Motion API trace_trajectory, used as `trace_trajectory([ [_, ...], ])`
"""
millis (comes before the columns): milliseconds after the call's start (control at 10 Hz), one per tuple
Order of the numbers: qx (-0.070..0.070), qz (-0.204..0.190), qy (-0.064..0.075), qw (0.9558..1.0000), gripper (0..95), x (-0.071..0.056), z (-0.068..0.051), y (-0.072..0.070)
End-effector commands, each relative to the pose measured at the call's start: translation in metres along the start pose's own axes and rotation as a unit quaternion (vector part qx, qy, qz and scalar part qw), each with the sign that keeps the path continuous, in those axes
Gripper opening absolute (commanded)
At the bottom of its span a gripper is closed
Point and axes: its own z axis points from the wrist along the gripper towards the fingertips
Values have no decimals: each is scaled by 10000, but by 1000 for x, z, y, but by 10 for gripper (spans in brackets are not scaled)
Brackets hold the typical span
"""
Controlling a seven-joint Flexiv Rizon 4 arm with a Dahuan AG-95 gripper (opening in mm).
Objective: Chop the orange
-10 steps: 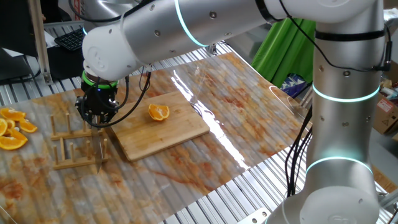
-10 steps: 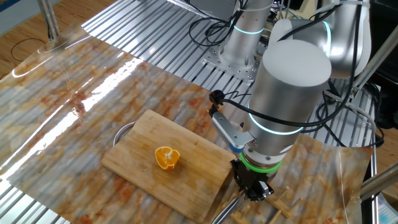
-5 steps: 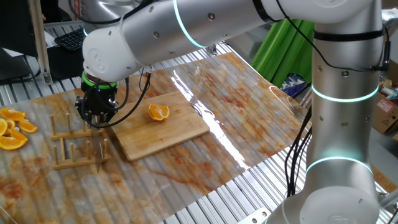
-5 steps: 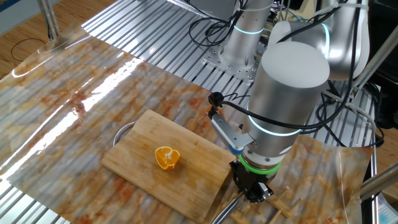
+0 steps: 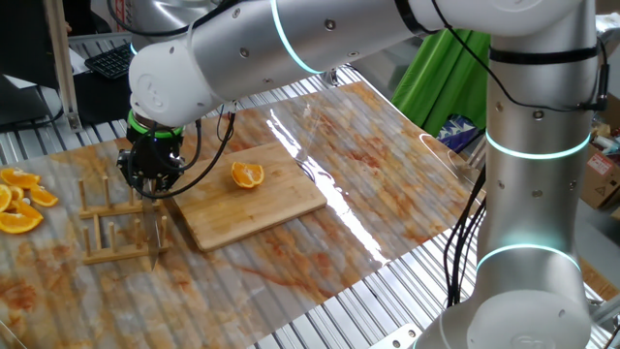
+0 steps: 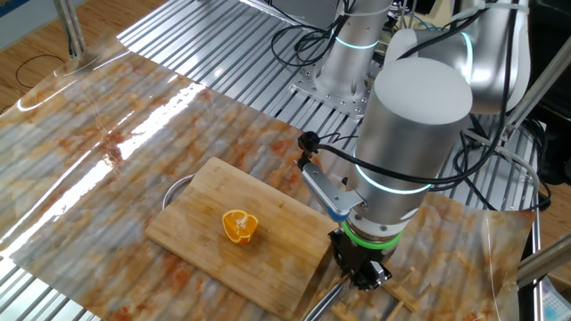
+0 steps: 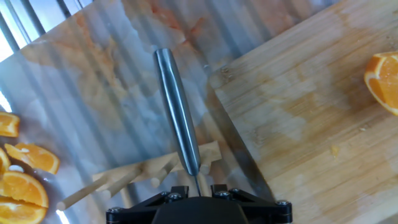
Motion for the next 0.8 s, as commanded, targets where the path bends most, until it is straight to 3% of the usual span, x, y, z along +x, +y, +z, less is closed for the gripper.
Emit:
trace_trajectory([
  [100, 6, -33, -4, 10000, 190, 1, 0, 0],
  [200, 5, -42, -3, 10000, 190, 1, 0, 0],
  [300, 2, -52, -2, 10000, 0, 1, 0, 0],
  [800, 11, 1, 8, 10000, 0, 1, 0, 0],
])
